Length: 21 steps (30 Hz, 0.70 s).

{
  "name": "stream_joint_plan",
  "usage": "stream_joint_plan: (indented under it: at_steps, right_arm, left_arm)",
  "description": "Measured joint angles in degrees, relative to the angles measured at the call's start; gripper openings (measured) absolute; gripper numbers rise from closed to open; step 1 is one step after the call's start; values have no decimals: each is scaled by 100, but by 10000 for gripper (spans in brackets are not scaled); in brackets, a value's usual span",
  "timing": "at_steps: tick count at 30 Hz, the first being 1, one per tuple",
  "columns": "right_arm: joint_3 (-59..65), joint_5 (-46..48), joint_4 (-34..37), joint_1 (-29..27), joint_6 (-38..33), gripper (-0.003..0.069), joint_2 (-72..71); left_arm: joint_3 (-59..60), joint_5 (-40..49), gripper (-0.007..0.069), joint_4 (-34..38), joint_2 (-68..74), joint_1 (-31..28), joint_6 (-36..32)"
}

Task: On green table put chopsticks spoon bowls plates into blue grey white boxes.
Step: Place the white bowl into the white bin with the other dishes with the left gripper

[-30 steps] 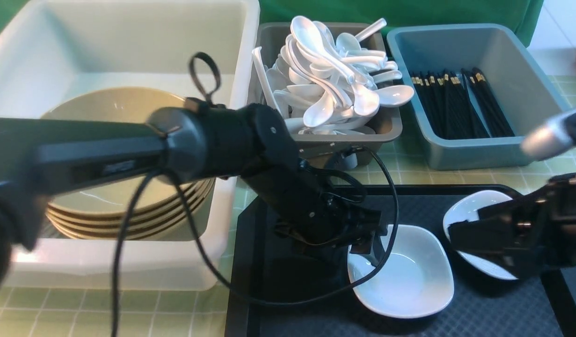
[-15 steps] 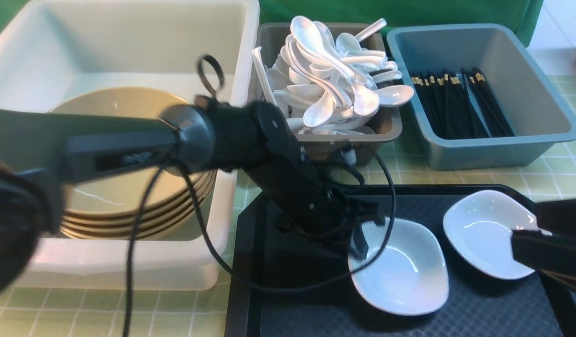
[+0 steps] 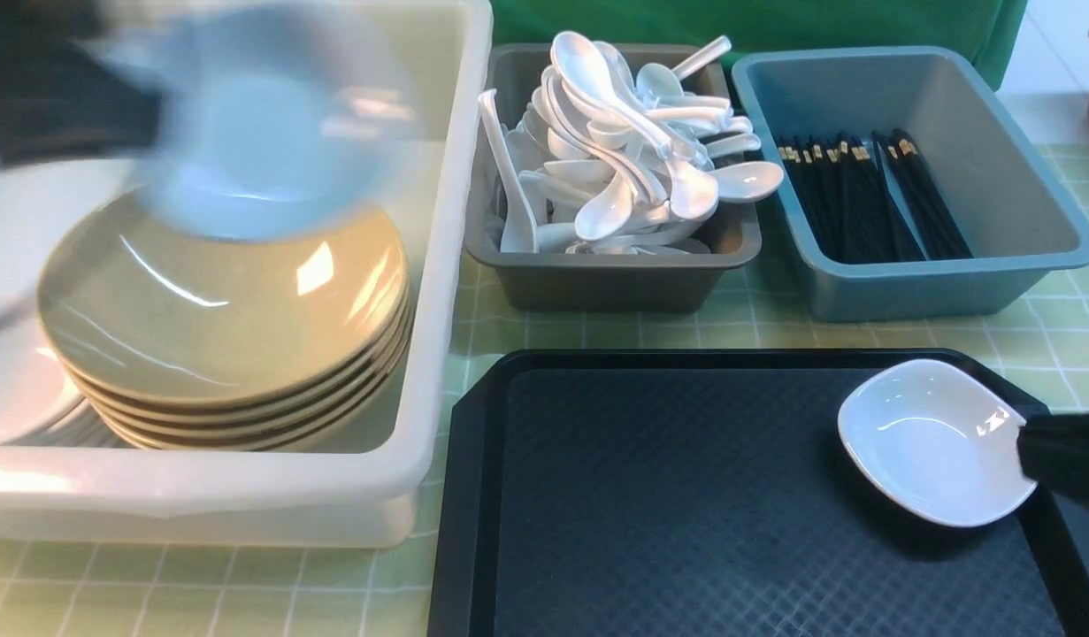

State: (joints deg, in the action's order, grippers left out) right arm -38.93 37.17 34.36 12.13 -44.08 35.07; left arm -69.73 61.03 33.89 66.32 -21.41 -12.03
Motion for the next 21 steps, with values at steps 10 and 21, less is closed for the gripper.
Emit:
stream_joint_plan:
  at_steps: [10, 21]
  right_arm:
    - [453, -368, -193, 0, -106, 24, -714]
    - [516, -218, -212, 0, -106, 27, -759]
  left_arm:
    - [963, -856, 15, -1256, 399, -963, 1168]
    - [963, -1097, 15, -1352, 590, -963, 1382]
